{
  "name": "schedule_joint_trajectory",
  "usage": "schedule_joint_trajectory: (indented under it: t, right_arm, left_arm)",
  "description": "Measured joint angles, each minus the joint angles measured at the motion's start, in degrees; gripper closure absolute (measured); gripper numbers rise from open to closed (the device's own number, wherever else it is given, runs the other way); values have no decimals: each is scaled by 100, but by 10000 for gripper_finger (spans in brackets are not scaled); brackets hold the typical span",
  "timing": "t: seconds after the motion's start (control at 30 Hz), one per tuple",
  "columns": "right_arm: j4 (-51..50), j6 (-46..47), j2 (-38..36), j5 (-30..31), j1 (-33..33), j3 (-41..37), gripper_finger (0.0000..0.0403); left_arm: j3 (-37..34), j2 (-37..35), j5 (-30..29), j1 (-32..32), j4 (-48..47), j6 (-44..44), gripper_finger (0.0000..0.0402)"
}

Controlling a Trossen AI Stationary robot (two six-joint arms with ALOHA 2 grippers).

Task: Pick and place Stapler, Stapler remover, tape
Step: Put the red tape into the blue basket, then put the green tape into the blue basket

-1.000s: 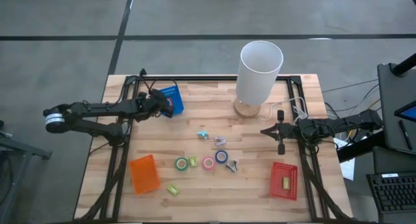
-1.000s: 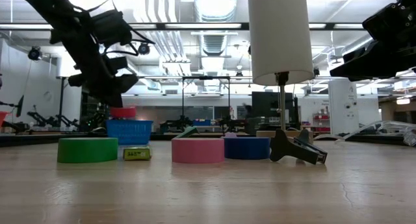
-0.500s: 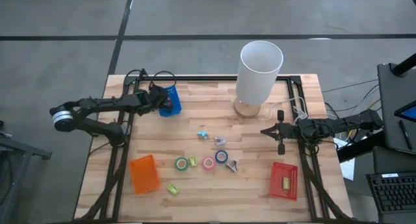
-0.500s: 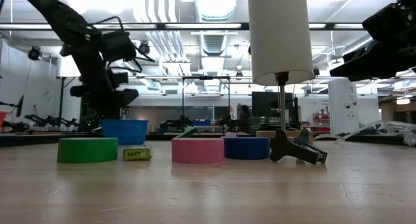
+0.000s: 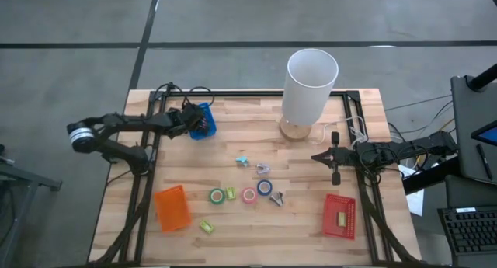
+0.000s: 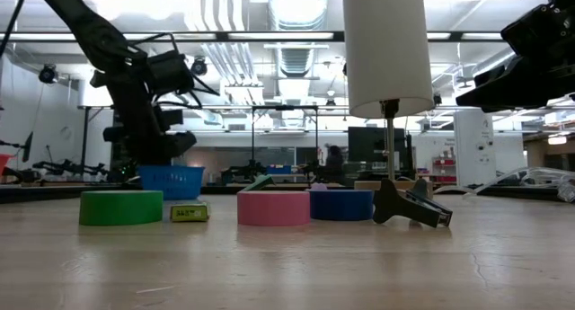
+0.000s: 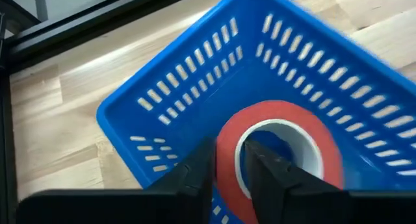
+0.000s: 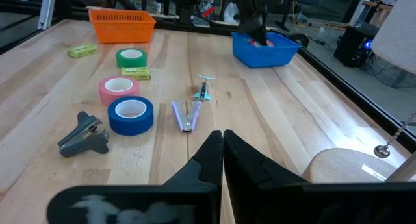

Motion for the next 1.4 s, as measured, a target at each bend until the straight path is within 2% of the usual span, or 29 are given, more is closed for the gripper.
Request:
schedule_joint_trajectory:
  t: [0.27,0.57,0.7,0.83,1.1,1.23,1.4]
  right_arm:
    - [-1,0,0,0,0,0,394]
    - [-1,0,0,0,0,0,394]
    - [1,0,0,0,0,0,394]
    - [-1,0,-2,0,-1,0,394]
    - [-1,0,0,0,0,0,394]
    - [1,0,-1,0,-1,1,394]
    - [-1,0,-2,0,-2,0,394]
  left_arm:
    - [0,-314,81,-80,0,11,232]
    - [0,-1237,149,-578,35,54,223]
    - [0,-1596,184,-1255,33,1,223]
    - [0,-1745,117,-2200,96,-213,223]
    - [0,-1606,-597,-4069,302,-1019,223]
    - [0,-1493,-947,-4760,301,-1391,223]
    - [0,-1272,-1201,-5387,503,-1460,223]
